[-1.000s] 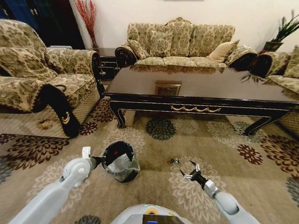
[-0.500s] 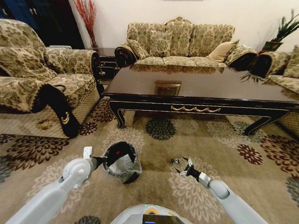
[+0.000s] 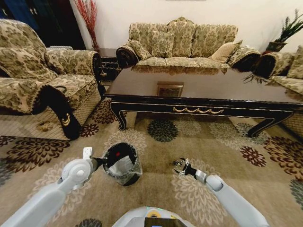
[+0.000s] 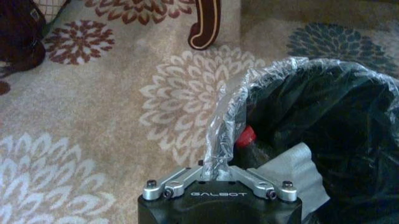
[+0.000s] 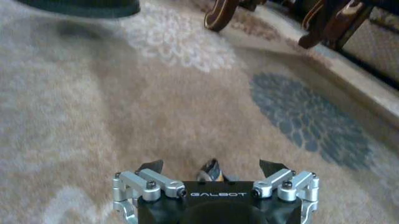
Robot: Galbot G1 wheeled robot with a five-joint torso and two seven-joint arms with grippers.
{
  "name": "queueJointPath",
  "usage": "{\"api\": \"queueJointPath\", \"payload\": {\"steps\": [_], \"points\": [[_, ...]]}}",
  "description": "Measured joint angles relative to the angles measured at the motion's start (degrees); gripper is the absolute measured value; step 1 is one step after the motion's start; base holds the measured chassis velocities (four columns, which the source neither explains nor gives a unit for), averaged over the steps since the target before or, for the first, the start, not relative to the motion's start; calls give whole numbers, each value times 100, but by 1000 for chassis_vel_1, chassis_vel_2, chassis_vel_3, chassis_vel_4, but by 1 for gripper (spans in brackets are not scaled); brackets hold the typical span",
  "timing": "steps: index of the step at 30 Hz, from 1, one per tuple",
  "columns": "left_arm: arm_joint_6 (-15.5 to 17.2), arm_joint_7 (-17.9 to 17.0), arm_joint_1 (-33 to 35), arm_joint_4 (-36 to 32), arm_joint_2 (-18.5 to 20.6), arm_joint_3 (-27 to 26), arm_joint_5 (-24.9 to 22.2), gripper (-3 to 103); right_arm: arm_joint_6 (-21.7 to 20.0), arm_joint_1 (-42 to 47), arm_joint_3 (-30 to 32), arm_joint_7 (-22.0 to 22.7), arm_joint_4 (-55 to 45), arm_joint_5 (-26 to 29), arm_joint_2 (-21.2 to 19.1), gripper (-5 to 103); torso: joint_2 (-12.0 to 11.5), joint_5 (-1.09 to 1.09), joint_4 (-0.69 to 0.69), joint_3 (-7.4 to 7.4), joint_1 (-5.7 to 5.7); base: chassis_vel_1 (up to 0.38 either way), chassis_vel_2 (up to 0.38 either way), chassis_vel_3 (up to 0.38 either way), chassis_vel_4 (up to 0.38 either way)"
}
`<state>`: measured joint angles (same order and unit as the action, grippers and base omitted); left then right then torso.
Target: Move to the front of the table and pick up the trash from the floor, then place it into the trash bin.
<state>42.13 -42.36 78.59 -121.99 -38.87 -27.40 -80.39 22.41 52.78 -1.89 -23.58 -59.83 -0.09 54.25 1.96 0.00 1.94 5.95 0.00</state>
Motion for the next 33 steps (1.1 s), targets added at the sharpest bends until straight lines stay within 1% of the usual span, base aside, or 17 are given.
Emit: {"api": "queueJointPath", "payload": {"steps": [5, 6, 10, 11, 13, 15, 18, 19, 21, 22, 24, 25, 27, 28, 32, 33], "points": [[0, -8, 14, -69, 48, -76, -122, 1, 134, -381, -194, -56, 615, -147, 161, 100, 0, 0, -1, 0, 0, 0, 0, 0, 0], [0, -8, 14, -82, 67, -125, -163, 1, 166, -494, -226, -61, 733, -153, 211, 100, 0, 0, 1, 0, 0, 0, 0, 0, 0], [0, -17, 18, -86, 87, -185, -192, 1, 176, -621, -236, -132, 833, -204, 260, 100, 0, 0, 1, 0, 0, 0, 0, 0, 0], [-1, -18, 49, -97, 102, -242, -214, 1, 227, -710, -224, -224, 915, -261, 304, 101, 0, 0, 1, -1, 0, 0, 0, 0, 0], [0, -19, 110, -104, 108, -331, -226, 1, 283, -769, -216, -303, 1000, -296, 328, 95, 0, 0, 2, -1, 0, 0, 0, 0, 0], [0, -19, 132, -106, 108, -359, -227, 1, 290, -774, -216, -310, 1012, -305, 328, 95, 0, 0, 1, -1, 0, 0, 0, 0, 0], [0, 0, 168, -138, 103, -403, -248, 1, 374, -774, -140, -387, 1099, -351, 369, 83, 0, -2, -1, -1, 0, 0, 0, 0, 0], [0, 0, 168, -138, 103, -403, -248, 1, 374, -774, -140, -387, 1099, -351, 369, 83, 0, -2, -1, -1, 0, 0, 0, 0, 0], [0, 17, 157, -183, 135, -378, -272, 1, 428, -774, -107, -449, 1165, -444, 428, 76, 0, 0, 0, -1, 0, 0, 0, 0, 0], [0, 17, 157, -183, 135, -378, -272, 1, 428, -774, -107, -449, 1165, -444, 428, 76, 0, 0, 0, -1, 0, 0, 0, 0, 0], [0, 9, 128, -212, 167, -359, -288, 1, 458, -787, -101, -472, 1230, -528, 474, 67, 0, 0, 0, 0, 0, 0, 0, 0, 0], [0, 8, 118, -233, 173, -357, -308, 1, 461, -799, -98, -478, 1256, -550, 491, 67, 0, 0, 0, 0, 0, 0, 0, 0, 0], [0, 8, 124, -258, 176, -371, -327, 1, 477, -823, -88, -487, 1312, -583, 515, 60, 0, 0, 0, -1, 0, 0, 0, 0, 0], [0, 8, 124, -258, 176, -371, -327, 1, 477, -823, -88, -487, 1312, -583, 515, 60, 0, 0, 0, -1, 0, 0, 0, 0, 0], [0, 4, 186, -260, 169, -445, -330, 1, 488, -785, -71, -503, 1291, -589, 483, 44, 0, 0, 1, 0, 0, 0, 0, 0, 0], [0, 4, 186, -260, 169, -445, -330, 1, 488, -785, -71, -503, 1291, -589, 483, 44, 0, 0, 1, 0, 0, 0, 0, 0, 0]]}}
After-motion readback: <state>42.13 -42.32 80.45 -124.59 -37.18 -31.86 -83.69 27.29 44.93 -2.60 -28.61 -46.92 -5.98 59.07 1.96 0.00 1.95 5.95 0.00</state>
